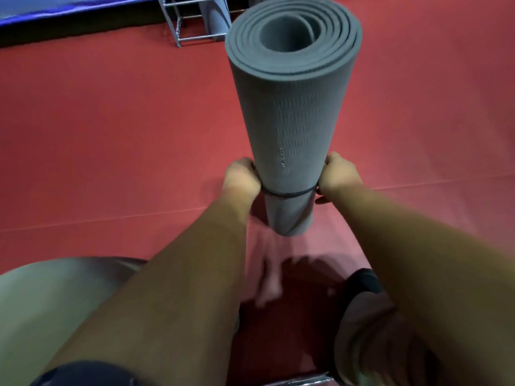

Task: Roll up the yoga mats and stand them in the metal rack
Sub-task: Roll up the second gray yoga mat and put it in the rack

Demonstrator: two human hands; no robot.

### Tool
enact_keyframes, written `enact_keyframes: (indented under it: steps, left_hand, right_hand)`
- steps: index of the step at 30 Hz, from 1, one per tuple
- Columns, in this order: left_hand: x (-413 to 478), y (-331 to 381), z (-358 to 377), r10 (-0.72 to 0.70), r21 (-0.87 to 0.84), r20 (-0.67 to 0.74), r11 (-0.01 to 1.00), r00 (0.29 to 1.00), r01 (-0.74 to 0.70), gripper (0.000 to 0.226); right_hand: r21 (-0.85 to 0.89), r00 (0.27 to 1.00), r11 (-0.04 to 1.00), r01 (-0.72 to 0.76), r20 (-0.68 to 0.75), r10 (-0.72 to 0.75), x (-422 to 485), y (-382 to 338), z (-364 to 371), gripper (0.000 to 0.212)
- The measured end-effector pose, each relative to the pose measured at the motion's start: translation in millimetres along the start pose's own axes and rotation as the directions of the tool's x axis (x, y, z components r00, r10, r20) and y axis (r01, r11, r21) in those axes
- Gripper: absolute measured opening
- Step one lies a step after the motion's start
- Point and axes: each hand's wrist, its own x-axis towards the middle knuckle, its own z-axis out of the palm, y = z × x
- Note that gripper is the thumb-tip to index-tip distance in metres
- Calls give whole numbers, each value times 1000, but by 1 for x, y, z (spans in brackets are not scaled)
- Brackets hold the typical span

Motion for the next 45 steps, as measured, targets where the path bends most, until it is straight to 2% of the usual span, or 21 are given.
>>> enact_keyframes:
  steps: [3,5,8,10,15,17,19,21,25,27,29,33,35,40,42,45]
  left_hand:
    - [9,-1,1,-2,-121,-17,993,1000,0,23]
    - [12,-1,-1,-95,-312,-9,946,995,87,19]
    - [8,2,-3,-239,-629,150,726,959,280,24]
    - [0,9,-9,-248,-698,225,634,942,333,21]
    - [-24,12,-31,-199,-777,409,437,891,454,32]
    - [-31,13,-40,-189,-719,491,463,850,518,26]
    - [-36,10,-46,-244,-620,553,517,797,589,20]
    - [-40,7,-43,-243,-605,584,506,775,614,28]
    - [-42,7,-27,-156,-679,439,587,885,441,60]
    - [-40,8,-22,-159,-626,322,704,933,335,69]
    - [-37,7,-17,-163,-548,228,794,960,264,68]
    - [-37,10,-13,-190,-626,233,721,954,297,55]
    - [-37,18,-17,-205,-686,250,652,946,322,42]
    - [-32,31,-28,-184,-837,227,465,956,288,24]
    - [-35,35,-32,-152,-838,260,454,954,301,29]
    - [-42,41,-38,-124,-812,311,481,942,331,48]
  right_hand:
    - [79,1000,997,8,-8,-7,15,11,5,15]
    - [147,1000,989,-12,-27,16,27,18,6,10]
    - [225,998,972,-64,29,59,4,3,-4,26]
    - [290,989,952,-102,128,67,-1,2,-8,24]
    - [467,955,854,-231,277,107,-11,12,-17,12]
    - [485,930,827,-283,349,114,-15,13,-17,12]
    - [458,911,835,-306,395,118,-18,14,-15,13]
    - [430,907,849,-307,403,125,-19,16,-13,12]
    - [393,921,876,-279,369,127,-16,17,-12,10]
    - [330,925,910,-253,359,126,-16,14,-11,17]
    - [280,934,934,-223,337,122,-19,11,-10,20]
    - [317,931,913,-257,333,147,-19,11,-8,12]
    - [350,934,897,-270,321,156,-18,11,-11,22]
    - [440,979,880,-176,173,109,-16,2,-24,27]
    - [480,976,857,-188,189,109,-19,-4,-27,34]
    - [492,968,844,-216,221,119,-25,-11,-29,35]
